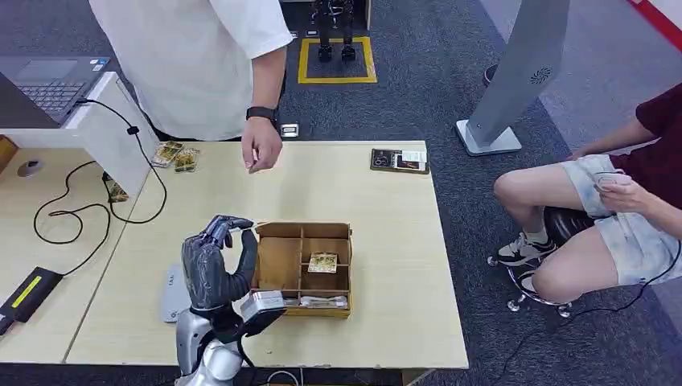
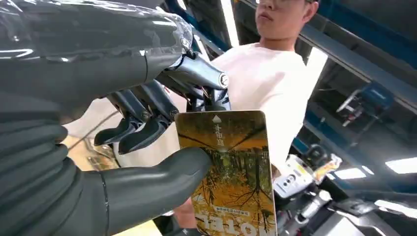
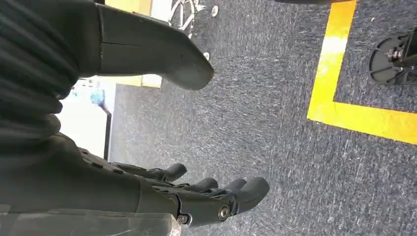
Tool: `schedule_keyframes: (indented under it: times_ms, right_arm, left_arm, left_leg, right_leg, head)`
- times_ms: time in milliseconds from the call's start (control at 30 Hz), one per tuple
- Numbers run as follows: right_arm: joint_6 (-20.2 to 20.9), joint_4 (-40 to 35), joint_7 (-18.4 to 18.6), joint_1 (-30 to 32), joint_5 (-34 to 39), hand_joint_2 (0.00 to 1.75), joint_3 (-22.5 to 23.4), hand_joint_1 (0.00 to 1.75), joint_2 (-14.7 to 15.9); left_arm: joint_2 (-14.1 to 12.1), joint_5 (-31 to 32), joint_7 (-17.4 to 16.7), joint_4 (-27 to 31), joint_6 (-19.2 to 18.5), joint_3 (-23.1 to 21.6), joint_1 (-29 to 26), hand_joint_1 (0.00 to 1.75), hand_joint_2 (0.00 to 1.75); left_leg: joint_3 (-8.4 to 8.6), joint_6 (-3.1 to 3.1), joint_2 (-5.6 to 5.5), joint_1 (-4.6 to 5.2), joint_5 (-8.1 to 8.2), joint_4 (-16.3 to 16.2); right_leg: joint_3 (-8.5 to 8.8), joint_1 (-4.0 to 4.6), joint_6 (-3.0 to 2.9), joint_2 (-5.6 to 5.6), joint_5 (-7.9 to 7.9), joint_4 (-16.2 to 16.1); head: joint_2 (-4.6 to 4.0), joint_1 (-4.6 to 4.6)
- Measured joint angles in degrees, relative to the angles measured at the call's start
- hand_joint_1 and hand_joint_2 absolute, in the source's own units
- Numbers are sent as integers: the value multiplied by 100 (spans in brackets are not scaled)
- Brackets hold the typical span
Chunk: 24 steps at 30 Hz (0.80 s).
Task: Pass the card to the sensor for recognition and then transmit it.
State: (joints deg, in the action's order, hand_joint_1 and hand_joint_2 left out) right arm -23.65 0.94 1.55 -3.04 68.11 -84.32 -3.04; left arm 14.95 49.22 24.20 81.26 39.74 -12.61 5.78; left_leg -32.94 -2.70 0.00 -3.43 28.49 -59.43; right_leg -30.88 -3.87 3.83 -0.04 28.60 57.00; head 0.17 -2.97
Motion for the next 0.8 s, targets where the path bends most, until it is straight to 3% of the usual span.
schedule_keyframes:
  times_ms: [300, 567, 800]
  right_arm:
    - [0, 0, 17, -7, 0, 175, -48, 0, 13]
    - [17, -2, 55, -47, -90, 175, -157, 0, 50]
    - [-2, -48, 120, -66, -94, 175, -243, 0, 90]
  left_arm:
    - [52, 538, 59, 0, 0, 590, -29, 175, 175]
    - [72, 1464, -421, -28, 0, 1069, 42, 175, 175]
    - [122, 2233, -439, -28, 0, 1736, 69, 175, 175]
  left_leg:
    - [0, 0, 1, 0, 0, 0]
    - [1, 0, 1, 0, -1, 0]
    - [1, 0, 2, 0, -1, 0]
  right_leg:
    - [-1, 0, 0, 1, 0, 0]
    - [-1, 0, 0, 1, 0, 0]
    - [-2, 0, 0, 2, 0, 0]
  head:
    - [0, 0]
    - [0, 0]
    - [0, 0]
